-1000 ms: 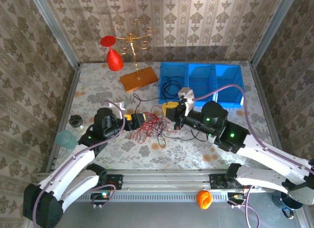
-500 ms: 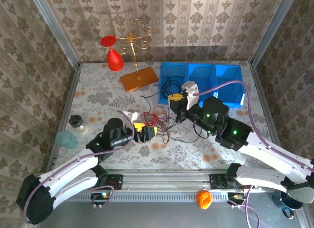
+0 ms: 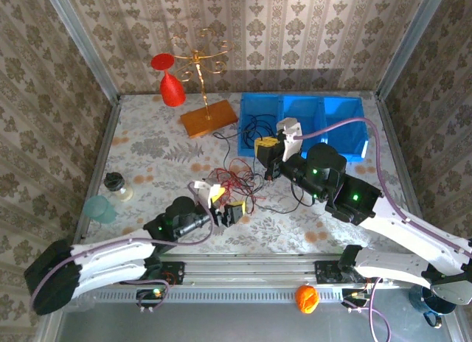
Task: Untangle the cables
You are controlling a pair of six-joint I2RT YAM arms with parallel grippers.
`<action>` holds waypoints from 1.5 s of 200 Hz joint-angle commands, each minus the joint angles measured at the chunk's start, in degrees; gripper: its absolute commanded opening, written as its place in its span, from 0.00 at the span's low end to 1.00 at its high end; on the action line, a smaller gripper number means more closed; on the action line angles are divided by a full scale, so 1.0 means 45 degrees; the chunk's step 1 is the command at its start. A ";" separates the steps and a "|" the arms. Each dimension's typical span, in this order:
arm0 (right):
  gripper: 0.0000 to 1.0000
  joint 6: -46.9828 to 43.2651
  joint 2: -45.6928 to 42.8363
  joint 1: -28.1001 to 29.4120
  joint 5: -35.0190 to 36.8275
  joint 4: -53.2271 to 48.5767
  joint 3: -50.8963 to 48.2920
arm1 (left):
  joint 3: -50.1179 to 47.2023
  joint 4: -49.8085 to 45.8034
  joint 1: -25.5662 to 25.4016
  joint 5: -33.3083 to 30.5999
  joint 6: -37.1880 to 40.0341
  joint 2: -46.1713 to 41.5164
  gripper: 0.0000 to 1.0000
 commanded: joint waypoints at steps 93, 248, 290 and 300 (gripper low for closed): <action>0.00 0.1397 0.0021 0.0001 0.0198 0.0186 0.0650 | 0.1609 0.8801 -0.0495 -0.0799 0.1059 0.7058 0.62; 0.00 0.0977 -0.4131 -0.1351 0.1930 -0.5308 0.0400 | 0.0439 0.7231 0.2776 -0.0930 -0.1053 0.6082 0.00; 0.00 0.0302 -0.4699 -0.1468 0.2271 -0.5341 0.1696 | 0.0306 0.6766 0.2900 -0.1685 -0.1284 0.6173 0.00; 0.00 0.0092 -0.4762 -0.1478 0.2387 -0.5250 0.1918 | 0.0306 0.6777 0.2917 -0.1659 -0.1303 0.6280 0.00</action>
